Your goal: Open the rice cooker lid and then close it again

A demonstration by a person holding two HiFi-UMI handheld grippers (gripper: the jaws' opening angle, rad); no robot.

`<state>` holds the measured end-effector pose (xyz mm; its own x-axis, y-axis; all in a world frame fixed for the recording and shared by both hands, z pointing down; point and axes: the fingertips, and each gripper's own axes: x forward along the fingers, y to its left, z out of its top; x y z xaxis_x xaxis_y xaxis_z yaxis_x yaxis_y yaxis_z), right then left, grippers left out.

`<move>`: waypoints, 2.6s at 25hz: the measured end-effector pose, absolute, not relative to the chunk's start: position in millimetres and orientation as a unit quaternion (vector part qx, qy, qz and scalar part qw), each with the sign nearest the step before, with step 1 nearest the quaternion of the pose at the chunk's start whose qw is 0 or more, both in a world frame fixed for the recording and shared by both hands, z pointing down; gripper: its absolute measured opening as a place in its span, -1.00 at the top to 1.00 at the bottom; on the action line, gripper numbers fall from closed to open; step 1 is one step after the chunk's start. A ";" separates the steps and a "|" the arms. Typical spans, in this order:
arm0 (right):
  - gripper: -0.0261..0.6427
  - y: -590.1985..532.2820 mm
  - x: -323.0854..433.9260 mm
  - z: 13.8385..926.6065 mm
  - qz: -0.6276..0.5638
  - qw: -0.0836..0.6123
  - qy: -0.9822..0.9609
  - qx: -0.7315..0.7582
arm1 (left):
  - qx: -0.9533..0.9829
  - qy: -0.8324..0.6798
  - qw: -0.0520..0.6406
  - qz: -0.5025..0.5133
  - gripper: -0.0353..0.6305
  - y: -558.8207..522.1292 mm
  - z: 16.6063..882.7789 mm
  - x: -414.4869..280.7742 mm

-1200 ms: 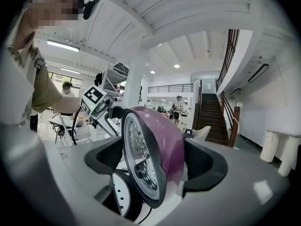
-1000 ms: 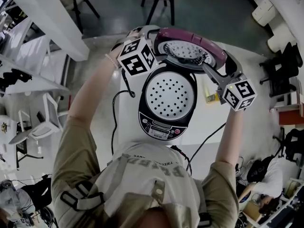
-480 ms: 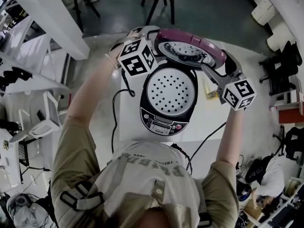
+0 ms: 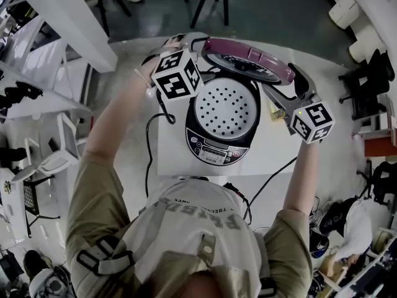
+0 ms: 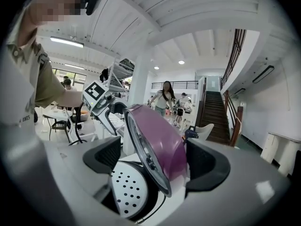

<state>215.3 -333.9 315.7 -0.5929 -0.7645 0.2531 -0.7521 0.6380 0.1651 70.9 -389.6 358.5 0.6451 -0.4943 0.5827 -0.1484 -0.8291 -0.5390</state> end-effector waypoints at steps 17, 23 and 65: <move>-0.39 -274.0 194.1 346.7 -0.029 0.216 -0.897 0.384 | -0.868 0.152 0.235 -0.411 -0.47 -329.4 385.8 50.9; -0.40 -258.3 189.6 358.6 -0.030 0.235 -0.898 0.370 | -0.859 0.132 0.239 -0.434 -0.51 -312.6 397.8 45.3; -0.45 -163.4 161.9 466.8 0.033 0.356 -0.905 0.231 | -0.783 0.005 0.214 -0.584 -0.59 -220.9 506.2 7.5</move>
<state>161.9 -163.4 466.8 -0.6408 -0.3942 0.6587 -0.4405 0.8916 0.1050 7.5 -220.9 506.2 0.3190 -0.2572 0.9122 0.2416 -0.9086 -0.3407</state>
